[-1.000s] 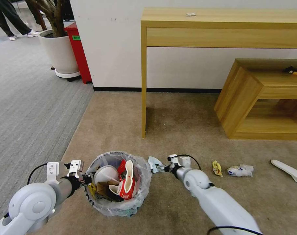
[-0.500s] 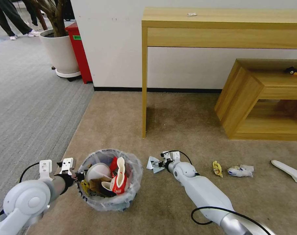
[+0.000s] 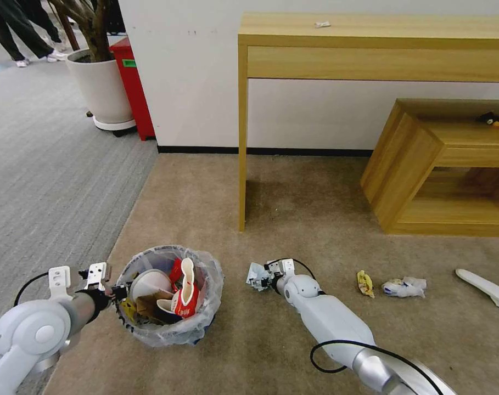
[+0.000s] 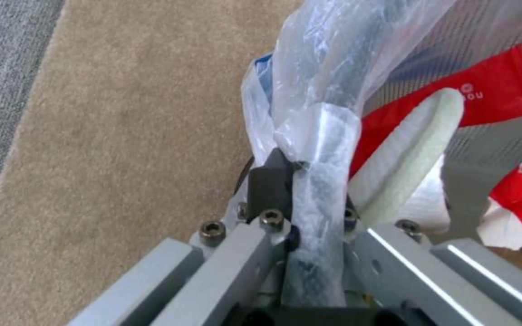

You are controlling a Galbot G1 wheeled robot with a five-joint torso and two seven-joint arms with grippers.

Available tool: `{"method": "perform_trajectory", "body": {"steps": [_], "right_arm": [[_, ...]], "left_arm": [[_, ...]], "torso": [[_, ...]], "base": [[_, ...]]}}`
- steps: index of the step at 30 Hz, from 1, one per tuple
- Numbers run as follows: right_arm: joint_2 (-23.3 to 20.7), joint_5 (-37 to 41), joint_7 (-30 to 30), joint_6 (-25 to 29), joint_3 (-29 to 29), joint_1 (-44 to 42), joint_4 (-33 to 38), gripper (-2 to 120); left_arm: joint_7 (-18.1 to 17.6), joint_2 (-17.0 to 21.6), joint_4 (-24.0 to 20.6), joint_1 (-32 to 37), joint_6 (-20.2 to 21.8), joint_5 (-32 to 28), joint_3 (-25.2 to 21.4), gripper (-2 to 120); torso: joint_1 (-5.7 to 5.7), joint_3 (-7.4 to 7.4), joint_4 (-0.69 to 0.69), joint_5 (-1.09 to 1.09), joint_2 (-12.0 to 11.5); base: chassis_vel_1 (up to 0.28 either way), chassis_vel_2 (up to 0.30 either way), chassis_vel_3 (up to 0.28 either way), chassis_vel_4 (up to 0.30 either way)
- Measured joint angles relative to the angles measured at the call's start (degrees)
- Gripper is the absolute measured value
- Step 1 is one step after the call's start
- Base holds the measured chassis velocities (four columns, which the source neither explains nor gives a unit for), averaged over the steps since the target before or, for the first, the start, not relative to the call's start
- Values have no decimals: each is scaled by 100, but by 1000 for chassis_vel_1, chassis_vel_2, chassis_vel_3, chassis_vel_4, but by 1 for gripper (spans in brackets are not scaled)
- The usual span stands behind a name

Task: Pick up the trash bin and place the garbage on the floor into it.

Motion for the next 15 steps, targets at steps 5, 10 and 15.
{"method": "perform_trajectory", "body": {"steps": [5, 10, 15], "right_arm": [[-13, 3, -10, 24, 26, -19, -32, 68], [-28, 4, 39, 72, 47, -99, 68, 47], [-29, -77, 112, 128, 46, -145, 119, 34]], "left_arm": [[-5, 15, -76, -2, 0, -7, 58, 0], [-41, 50, -184, 4, 0, -48, 74, 0], [-63, 52, -247, 27, 0, -56, 78, 0]], "torso": [[0, -1, -2, -2, 1], [0, 0, -1, 1, 1], [0, -1, 1, 1, 0]], "base": [[0, 0, 0, 0], [0, 0, 0, 0], [0, 0, 0, 0]]}}
